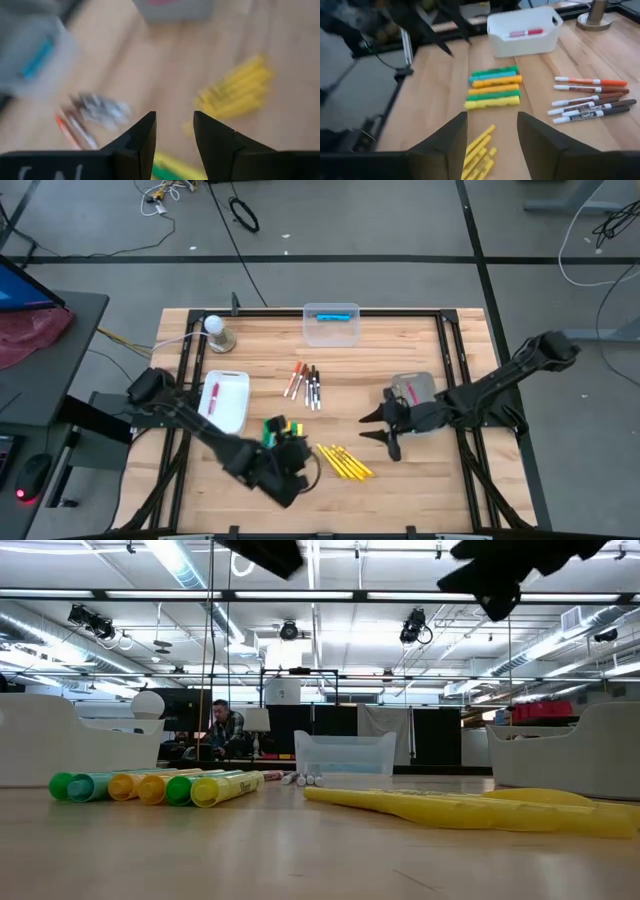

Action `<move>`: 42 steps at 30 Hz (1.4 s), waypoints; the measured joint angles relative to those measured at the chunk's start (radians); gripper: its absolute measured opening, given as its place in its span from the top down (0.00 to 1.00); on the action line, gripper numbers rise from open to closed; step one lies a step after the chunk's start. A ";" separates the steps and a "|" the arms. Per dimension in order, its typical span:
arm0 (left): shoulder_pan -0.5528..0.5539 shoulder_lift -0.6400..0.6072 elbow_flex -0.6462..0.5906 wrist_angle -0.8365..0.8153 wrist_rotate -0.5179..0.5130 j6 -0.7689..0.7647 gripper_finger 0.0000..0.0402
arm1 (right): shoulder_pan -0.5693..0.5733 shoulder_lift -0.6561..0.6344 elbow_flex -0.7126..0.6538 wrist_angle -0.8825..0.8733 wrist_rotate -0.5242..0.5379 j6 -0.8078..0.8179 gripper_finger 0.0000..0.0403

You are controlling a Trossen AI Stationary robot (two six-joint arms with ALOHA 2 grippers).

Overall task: Pick & Place Markers
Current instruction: Put the green highlighter pen into the transparent bin

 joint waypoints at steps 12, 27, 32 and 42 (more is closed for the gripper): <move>-0.097 0.008 -0.048 -0.397 0.427 -0.905 0.66 | -0.014 0.169 0.000 0.033 0.000 -0.051 0.57; -0.094 0.008 -0.229 -0.354 0.591 -1.298 0.66 | -0.021 0.174 0.000 0.107 0.000 -0.127 0.57; -0.081 0.009 -0.289 -0.303 0.609 -1.312 0.66 | -0.022 0.174 0.000 0.113 0.000 -0.127 0.57; -0.078 0.010 -0.351 -0.196 0.581 -1.339 0.53 | -0.022 0.173 0.000 0.121 0.000 -0.127 0.57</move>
